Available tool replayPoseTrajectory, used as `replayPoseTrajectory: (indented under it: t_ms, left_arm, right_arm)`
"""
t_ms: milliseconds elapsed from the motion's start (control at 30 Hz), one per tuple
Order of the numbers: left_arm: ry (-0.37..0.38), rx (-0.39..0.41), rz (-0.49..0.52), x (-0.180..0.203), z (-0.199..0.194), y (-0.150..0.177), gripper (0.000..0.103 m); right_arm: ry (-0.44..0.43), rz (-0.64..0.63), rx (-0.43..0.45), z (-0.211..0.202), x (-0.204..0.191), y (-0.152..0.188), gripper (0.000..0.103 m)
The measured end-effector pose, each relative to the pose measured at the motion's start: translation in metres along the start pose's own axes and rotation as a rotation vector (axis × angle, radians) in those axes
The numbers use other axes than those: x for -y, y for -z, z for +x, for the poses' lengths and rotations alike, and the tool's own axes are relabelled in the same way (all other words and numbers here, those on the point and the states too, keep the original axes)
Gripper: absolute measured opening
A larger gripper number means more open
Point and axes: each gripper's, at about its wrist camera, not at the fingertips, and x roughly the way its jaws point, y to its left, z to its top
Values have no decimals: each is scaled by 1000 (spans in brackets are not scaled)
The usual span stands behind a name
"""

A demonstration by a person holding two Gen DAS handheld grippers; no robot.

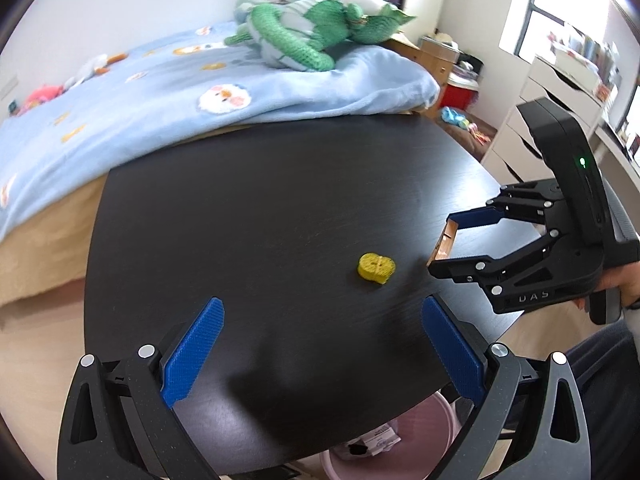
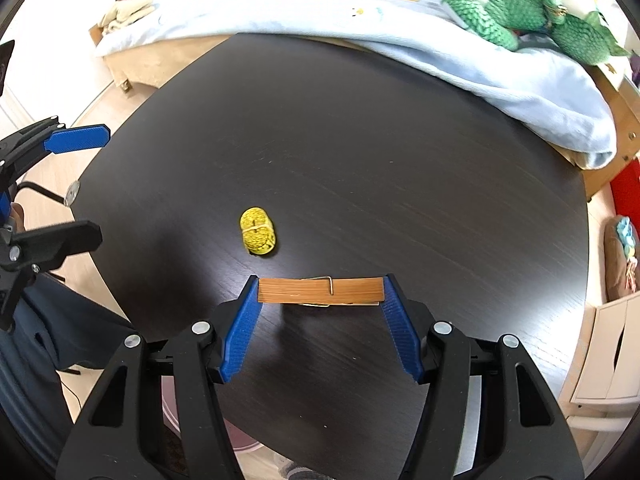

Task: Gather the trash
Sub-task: 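Reach the left gripper to the yellow tape roll and close on it while the right holds the clothespin, then carry the tape roll and clothespin over the pink bin with both grippers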

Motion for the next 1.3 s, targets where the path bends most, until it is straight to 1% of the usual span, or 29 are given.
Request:
replayPoseTrajectory:
  t_ms: [200,300,533,833,867,900,933,1000,1033,1100,1133,1200,1300]
  left_arm:
    - [30,-2,63,13,6,-13,95]
    - [57,-25,95,19,15,-19,95]
    - [94,-75,171,36,41,-29,95]
    - [82,-160,228,47,70,-30,95]
    - [82,-164,232,48,72,-30,93]
    - [81,-170,238,49,75,-30,85]
    - [78,-182,243,50,79,-29,81]
    - [76,-203,248,51,85,-28,70]
    - [76,-213,248,51,87,-27,68]
    - [73,-227,250,52,90,-25,51]
    - [70,-233,250,52,92,-24,50]
    - [69,-237,250,53,93,-23,42]
    - [58,-236,245,51,96,-23,34]
  right_arm:
    - [1,53,12,-6,10,2,61]
    - [14,76,15,-9,17,5,61]
    - [29,109,28,-17,30,14,61]
    - [30,131,42,-23,40,16,61]
    - [30,132,42,-23,40,16,61]
    - [30,132,42,-23,40,17,61]
    - [29,132,43,-24,40,17,61]
    - [26,132,48,-25,40,16,61]
    - [24,133,50,-25,40,16,61]
    - [24,135,51,-25,41,17,61]
    - [23,136,51,-25,41,17,61]
    - [22,135,51,-25,41,17,61]
    - [22,132,50,-25,40,16,61]
